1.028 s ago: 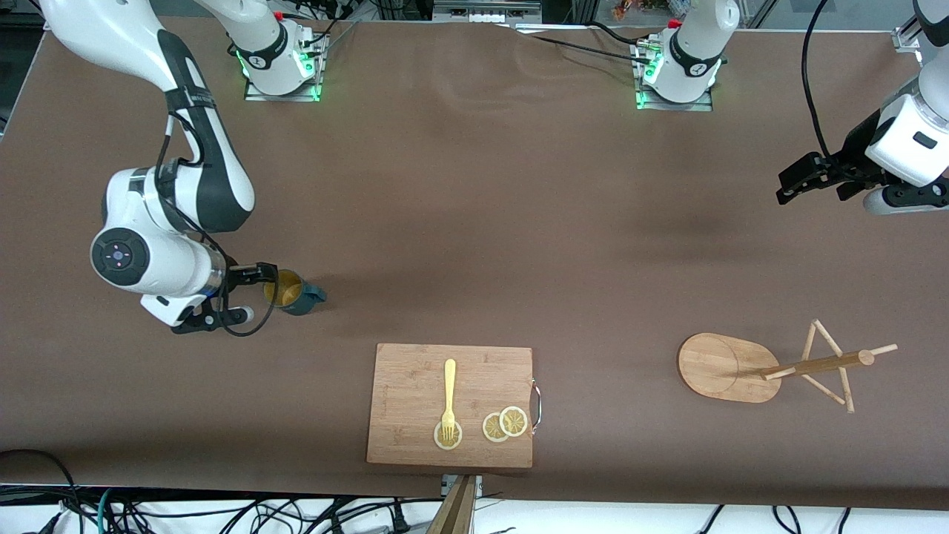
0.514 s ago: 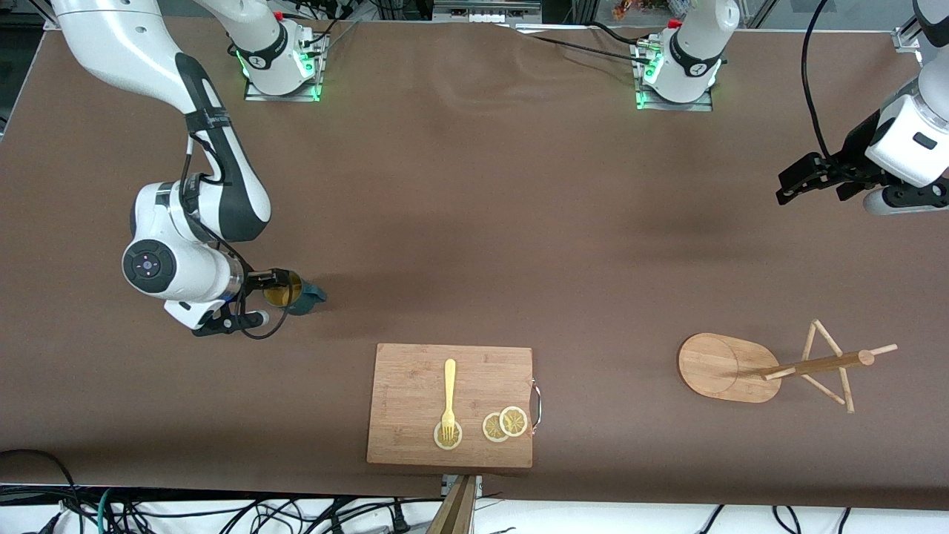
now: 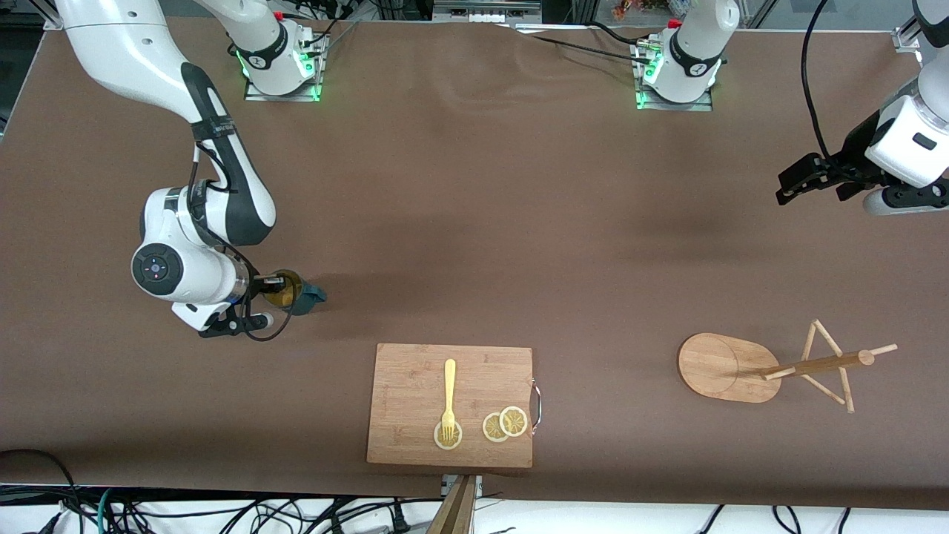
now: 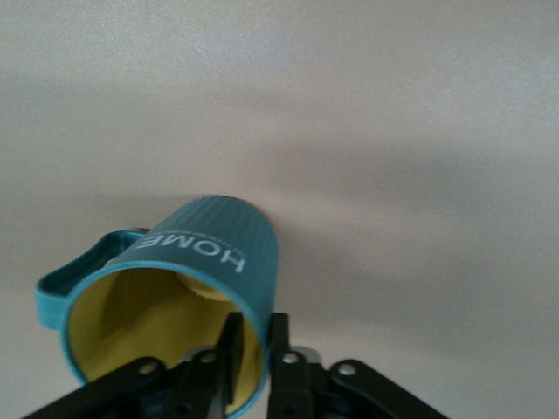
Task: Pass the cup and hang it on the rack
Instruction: 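Lift the teal mug with the right gripper and carry it toward the table middle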
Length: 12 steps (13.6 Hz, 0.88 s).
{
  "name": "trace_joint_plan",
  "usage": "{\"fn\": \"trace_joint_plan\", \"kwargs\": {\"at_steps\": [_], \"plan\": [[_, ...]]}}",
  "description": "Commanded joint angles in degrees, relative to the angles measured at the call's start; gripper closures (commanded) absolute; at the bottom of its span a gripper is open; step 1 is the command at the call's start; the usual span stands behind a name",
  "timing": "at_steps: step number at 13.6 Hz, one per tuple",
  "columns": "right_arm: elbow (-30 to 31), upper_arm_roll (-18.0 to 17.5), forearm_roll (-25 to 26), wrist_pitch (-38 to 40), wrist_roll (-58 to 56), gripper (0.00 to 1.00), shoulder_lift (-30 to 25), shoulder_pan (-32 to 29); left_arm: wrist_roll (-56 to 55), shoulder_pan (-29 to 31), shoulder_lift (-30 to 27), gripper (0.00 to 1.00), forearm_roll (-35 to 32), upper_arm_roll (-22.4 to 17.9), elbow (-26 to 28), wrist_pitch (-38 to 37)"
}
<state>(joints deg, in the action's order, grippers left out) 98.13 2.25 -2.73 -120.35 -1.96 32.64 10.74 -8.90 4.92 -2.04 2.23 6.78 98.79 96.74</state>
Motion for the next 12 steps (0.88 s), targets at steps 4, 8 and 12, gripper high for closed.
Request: {"fn": "trace_joint_plan", "kwargs": {"at_steps": [4,8,12], "plan": [[-4.0,-0.9,-2.0,0.8,4.3,1.00,0.1,1.8,-0.3,0.6,-0.2,0.00,1.4,0.3,0.1,0.4],[-10.5,-1.4,-2.0,5.6,16.2,1.00,1.1,9.4,-0.4,0.6,0.1,0.00,1.4,0.3,0.1,0.4],[-20.3,-1.5,-4.8,10.6,29.2,1.00,5.7,18.0,-0.3,0.6,0.2,0.00,1.4,0.3,0.1,0.4]]}}
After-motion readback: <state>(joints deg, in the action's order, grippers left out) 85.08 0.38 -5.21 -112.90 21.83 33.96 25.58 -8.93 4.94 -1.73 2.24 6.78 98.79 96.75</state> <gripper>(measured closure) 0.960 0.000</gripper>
